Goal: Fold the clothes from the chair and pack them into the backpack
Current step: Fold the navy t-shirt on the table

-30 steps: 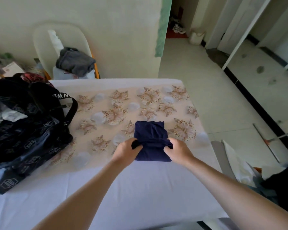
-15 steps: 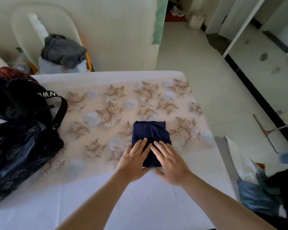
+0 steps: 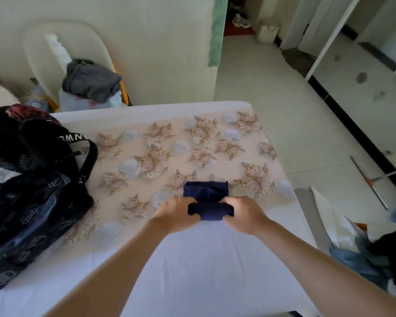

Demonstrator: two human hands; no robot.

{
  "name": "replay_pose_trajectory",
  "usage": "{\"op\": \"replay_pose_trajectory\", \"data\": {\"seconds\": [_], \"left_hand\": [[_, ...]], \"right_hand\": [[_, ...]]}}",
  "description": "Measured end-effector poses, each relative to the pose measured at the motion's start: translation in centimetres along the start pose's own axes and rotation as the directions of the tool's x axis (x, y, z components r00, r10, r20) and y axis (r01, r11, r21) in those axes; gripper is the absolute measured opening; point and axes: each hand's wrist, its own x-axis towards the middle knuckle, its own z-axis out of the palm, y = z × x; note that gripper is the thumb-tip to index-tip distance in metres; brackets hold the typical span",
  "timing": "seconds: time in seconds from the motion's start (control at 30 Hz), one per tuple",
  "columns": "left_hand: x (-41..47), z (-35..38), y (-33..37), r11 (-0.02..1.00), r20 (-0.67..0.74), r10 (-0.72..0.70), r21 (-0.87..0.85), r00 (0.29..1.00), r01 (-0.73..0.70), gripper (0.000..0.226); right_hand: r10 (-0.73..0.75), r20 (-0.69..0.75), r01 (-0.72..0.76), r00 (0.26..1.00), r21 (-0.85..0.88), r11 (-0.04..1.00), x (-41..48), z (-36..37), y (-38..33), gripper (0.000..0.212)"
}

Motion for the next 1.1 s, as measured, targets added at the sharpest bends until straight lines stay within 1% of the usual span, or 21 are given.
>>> {"op": "replay_pose_trajectory", "data": {"seconds": [0.03, 0.1, 0.13, 0.17, 0.2, 0.23, 0.27, 0.3, 0.33, 0.37, 0.43, 0.47, 0.53, 0.63, 0.7, 0.73, 0.83, 0.9, 1.0, 1.1], "left_hand": [[-0.1, -0.5, -0.1, 0.997, 0.007, -0.027, -0.068, 1.0, 0.027, 0.022], [-0.4, -1.1, -0.4, 0.974, -0.06, -0.082, -0.216, 0.995, 0.067, 0.018], [-0.4, -1.0, -0.5, 0.964, -0.122, -0.114, -0.255, 0.986, 0.08, 0.022], [-0.3, -0.7, -0.6, 0.964, -0.204, -0.126, -0.255, 0.971, 0.072, 0.03], [0.0, -0.3, -0.6, 0.978, -0.316, -0.09, -0.209, 0.945, 0.023, 0.038], [0.4, 0.3, -0.7, 0.992, -0.429, 0.003, -0.115, 0.903, -0.058, 0.044], [0.9, 0.9, -0.5, 0.991, -0.501, 0.124, 0.01, 0.856, -0.137, 0.047], [1.3, 1.3, -0.3, 0.974, -0.509, 0.226, 0.12, 0.83, -0.191, 0.047], [1.8, 1.7, -0.2, 0.953, -0.469, 0.297, 0.202, 0.832, -0.227, 0.047], [2.2, 2.2, 0.0, 0.941, -0.395, 0.319, 0.242, 0.862, -0.238, 0.051], [2.4, 3.1, 0.2, 0.954, -0.257, 0.253, 0.228, 0.933, -0.195, 0.064], [2.5, 3.4, 0.0, 0.97, -0.229, 0.197, 0.185, 0.953, -0.156, 0.067], [2.8, 3.8, -0.7, 0.99, -0.19, 0.113, 0.107, 0.975, -0.094, 0.064], [3.0, 3.7, -0.8, 0.999, -0.129, 0.036, 0.003, 0.991, -0.036, 0.063], [3.3, 3.5, -0.2, 0.988, -0.126, -0.048, -0.149, 0.991, 0.029, 0.062], [3.5, 3.3, 0.2, 0.968, -0.138, -0.111, -0.24, 0.984, 0.075, 0.062], [4.1, 2.6, 1.3, 0.857, -0.152, -0.321, -0.466, 0.935, 0.219, 0.066], [4.3, 1.9, 1.9, 0.782, -0.119, -0.402, -0.561, 0.908, 0.273, 0.07], [5.0, 0.6, 2.4, 0.723, -0.012, -0.453, -0.589, 0.891, 0.36, 0.074], [5.6, -0.9, 2.5, 0.722, 0.118, -0.436, -0.546, 0.892, 0.425, 0.072]], "right_hand": [[0.033, 0.006, -0.034, 0.999, 0.088, 0.996, -0.1, -0.5, 0.0, 0.032], [0.066, -0.048, -0.055, 0.997, 0.198, 0.979, -0.1, -1.0, 0.1, 0.029], [0.082, -0.094, -0.06, 0.992, 0.213, 0.975, 0.1, -1.0, 0.2, 0.029], [0.099, -0.143, -0.07, 0.985, 0.196, 0.978, 0.5, -0.8, 0.4, 0.03], [0.102, -0.196, -0.074, 0.975, 0.148, 0.986, 1.0, -0.4, 0.6, 0.034], [0.071, -0.257, -0.056, 0.964, 0.066, 0.996, 1.5, 0.0, 0.8, 0.038], [0.005, -0.31, -0.021, 0.951, -0.049, 0.999, 2.0, 0.5, 0.9, 0.041], [-0.077, -0.343, 0.017, 0.936, -0.173, 0.985, 2.5, 0.8, 1.0, 0.041], [-0.152, -0.353, 0.053, 0.923, -0.277, 0.959, 2.9, 1.0, 0.8, 0.041], [-0.215, -0.336, 0.089, 0.917, -0.353, 0.931, 3.2, 1.2, 0.5, 0.041], [-0.298, -0.236, 0.166, 0.925, -0.454, 0.875, 3.7, 1.8, -0.1, 0.041], [-0.296, -0.172, 0.183, 0.94, -0.479, 0.859, 3.6, 2.2, -0.2, 0.045], [-0.22, -0.073, 0.16, 0.973, -0.477, 0.864, 3.7, 3.2, 0.2, 0.056], [-0.135, -0.014, 0.116, 0.991, -0.431, 0.895, 3.8, 4.1, 1.2, 0.064], [-0.093, 0.016, 0.092, 0.996, -0.383, 0.919, 4.1, 4.2, 1.2, 0.071], [-0.077, 0.018, 0.078, 0.997, -0.361, 0.929, 4.1, 4.2, 1.1, 0.073], [-0.044, -0.003, 0.041, 0.999, -0.297, 0.954, 4.0, 4.2, 1.0, 0.075], [-0.028, -0.009, 0.024, 1.0, -0.269, 0.963, 3.5, 4.3, 1.0, 0.075], [-0.019, -0.04, 0.008, 0.999, -0.257, 0.966, 2.8, 4.6, 1.0, 0.074], [-0.027, -0.086, 0.004, 0.996, -0.248, 0.969, 2.1, 4.4, 1.0, 0.06]]}}
